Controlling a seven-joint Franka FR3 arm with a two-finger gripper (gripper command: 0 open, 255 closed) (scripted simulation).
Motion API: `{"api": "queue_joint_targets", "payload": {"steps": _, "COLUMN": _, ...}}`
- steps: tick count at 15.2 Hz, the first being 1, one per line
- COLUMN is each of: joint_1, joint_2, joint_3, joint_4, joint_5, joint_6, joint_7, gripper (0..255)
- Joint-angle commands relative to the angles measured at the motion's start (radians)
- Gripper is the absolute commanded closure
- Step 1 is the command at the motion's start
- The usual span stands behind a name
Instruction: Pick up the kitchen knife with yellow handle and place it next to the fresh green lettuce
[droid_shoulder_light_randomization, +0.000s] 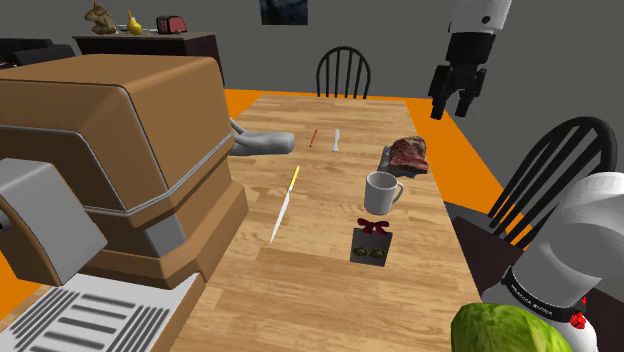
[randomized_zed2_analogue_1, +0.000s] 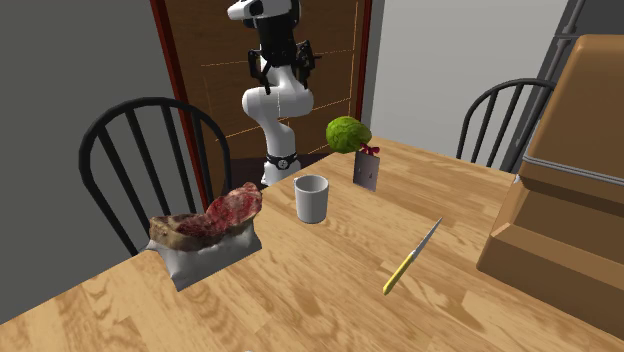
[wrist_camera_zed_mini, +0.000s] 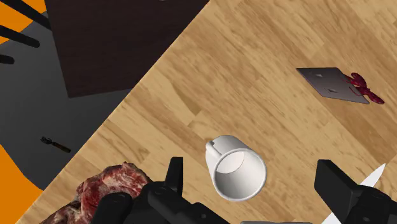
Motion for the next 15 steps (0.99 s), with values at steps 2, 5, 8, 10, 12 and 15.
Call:
{"api": "queue_joint_targets", "payload": {"steps": 2, "joint_1": 0.001, "joint_2": 0.007, "joint_3": 0.024, "joint_4": -0.014, "joint_5": 0.014, "joint_6": 0.027, "joint_7": 0.035, "gripper": 0}}
{"api": "queue_joint_targets", "payload": {"steps": 5, "joint_1": 0.003, "joint_2": 0.040, "joint_3": 0.094, "joint_4": -0.046, "joint_5": 0.052, "joint_6": 0.112, "joint_7": 0.137, "gripper": 0}}
{"api": "queue_joint_targets", "payload": {"steps": 8, "joint_1": 0.004, "joint_2": 0.091, "joint_3": 0.164, "joint_4": -0.063, "joint_5": 0.084, "joint_6": 0.198, "joint_7": 0.238, "gripper": 0}}
{"api": "queue_joint_targets", "payload": {"steps": 10, "joint_1": 0.004, "joint_2": 0.134, "joint_3": 0.210, "joint_4": -0.065, "joint_5": 0.101, "joint_6": 0.256, "joint_7": 0.306, "gripper": 0}}
{"api": "queue_joint_targets", "payload": {"steps": 12, "joint_1": 0.002, "joint_2": 0.185, "joint_3": 0.255, "joint_4": -0.060, "joint_5": 0.112, "joint_6": 0.314, "joint_7": 0.373, "gripper": 0}}
{"api": "queue_joint_targets", "payload": {"steps": 15, "joint_1": -0.005, "joint_2": 0.272, "joint_3": 0.321, "joint_4": -0.041, "joint_5": 0.117, "joint_6": 0.399, "joint_7": 0.477, "gripper": 0}}
